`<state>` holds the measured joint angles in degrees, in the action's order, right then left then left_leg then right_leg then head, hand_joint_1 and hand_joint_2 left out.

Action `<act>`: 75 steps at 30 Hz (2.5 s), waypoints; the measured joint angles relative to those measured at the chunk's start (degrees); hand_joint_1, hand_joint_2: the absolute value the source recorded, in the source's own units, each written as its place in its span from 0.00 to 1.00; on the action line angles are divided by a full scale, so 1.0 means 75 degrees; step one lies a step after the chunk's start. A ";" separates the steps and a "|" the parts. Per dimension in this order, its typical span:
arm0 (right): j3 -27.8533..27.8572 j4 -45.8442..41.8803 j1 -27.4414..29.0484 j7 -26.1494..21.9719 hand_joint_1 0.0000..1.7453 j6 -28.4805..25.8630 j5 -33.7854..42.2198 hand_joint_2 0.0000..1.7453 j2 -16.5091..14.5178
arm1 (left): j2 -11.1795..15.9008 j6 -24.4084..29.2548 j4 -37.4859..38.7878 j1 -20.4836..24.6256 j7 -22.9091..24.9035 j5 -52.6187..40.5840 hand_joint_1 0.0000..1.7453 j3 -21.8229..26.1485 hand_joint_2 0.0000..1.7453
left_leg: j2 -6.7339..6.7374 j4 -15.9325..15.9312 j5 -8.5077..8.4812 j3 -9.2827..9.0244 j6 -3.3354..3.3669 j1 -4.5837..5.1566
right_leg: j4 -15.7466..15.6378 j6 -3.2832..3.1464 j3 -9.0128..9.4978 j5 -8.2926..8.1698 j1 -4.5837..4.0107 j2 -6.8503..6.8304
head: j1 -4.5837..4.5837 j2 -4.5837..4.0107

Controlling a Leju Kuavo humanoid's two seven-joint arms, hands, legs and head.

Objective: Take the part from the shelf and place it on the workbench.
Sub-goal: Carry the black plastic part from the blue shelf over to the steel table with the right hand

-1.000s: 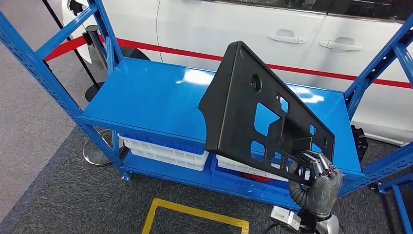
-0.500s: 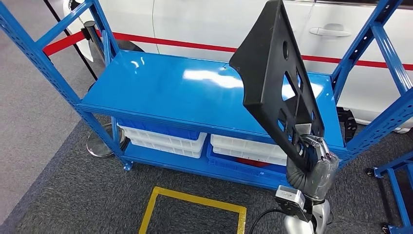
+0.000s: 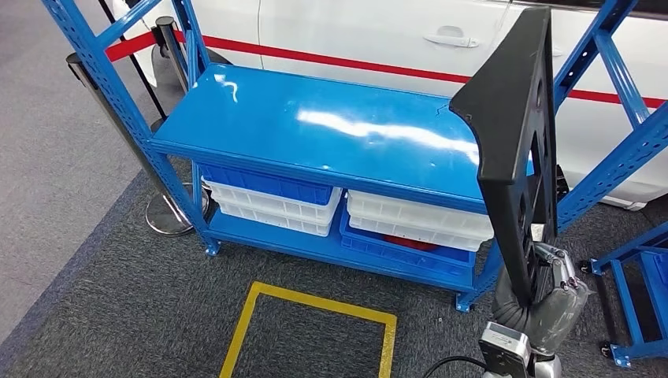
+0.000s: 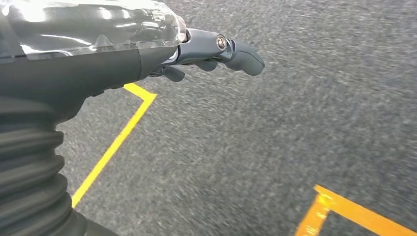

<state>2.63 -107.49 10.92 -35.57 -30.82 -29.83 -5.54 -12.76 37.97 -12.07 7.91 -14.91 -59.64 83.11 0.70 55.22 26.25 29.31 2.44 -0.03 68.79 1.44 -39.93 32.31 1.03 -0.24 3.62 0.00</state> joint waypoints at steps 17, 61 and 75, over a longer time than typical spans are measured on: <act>0.0042 -0.0185 -0.0016 0.0288 1.00 0.0000 0.0025 1.00 -0.0033 | -0.0027 -0.0020 0.0000 0.0010 -0.0036 0.0126 0.00 0.0056 1.00 | -0.0059 0.2489 0.0816 0.1464 -0.0503 -0.0064 | -0.1607 -0.0377 0.1011 -0.0873 -0.0035 -0.0055 | 0.0009 0.0000; 0.0098 0.0141 0.0157 -0.0255 1.00 0.0010 0.0416 1.00 -0.0042 | 0.0081 -0.0047 -0.0003 0.0066 -0.0450 0.0343 0.00 -0.0015 1.00 | -0.0159 0.0246 -0.0211 0.0502 -0.0053 -0.0045 | 0.0061 0.0099 0.0438 0.0232 0.0053 -0.0066 | 0.0001 0.0000; -0.0056 0.0252 0.0192 -0.0373 1.00 0.0000 0.0361 1.00 0.0030 | 0.0110 -0.0084 0.0000 0.0020 -0.0655 0.0498 0.00 -0.0002 1.00 | -0.0403 0.1298 0.0288 0.1108 -0.0418 0.0013 | -0.1526 -0.0244 0.1174 -0.0690 0.0055 0.0124 | 0.0017 0.0000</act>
<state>2.21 -105.60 12.36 -38.37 -30.82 -27.12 -5.31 -11.93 37.34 -12.07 8.06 -19.82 -55.91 83.09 -2.32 64.95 28.40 37.62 -0.70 0.06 57.34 -0.39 -31.13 27.13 1.44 0.69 3.75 0.00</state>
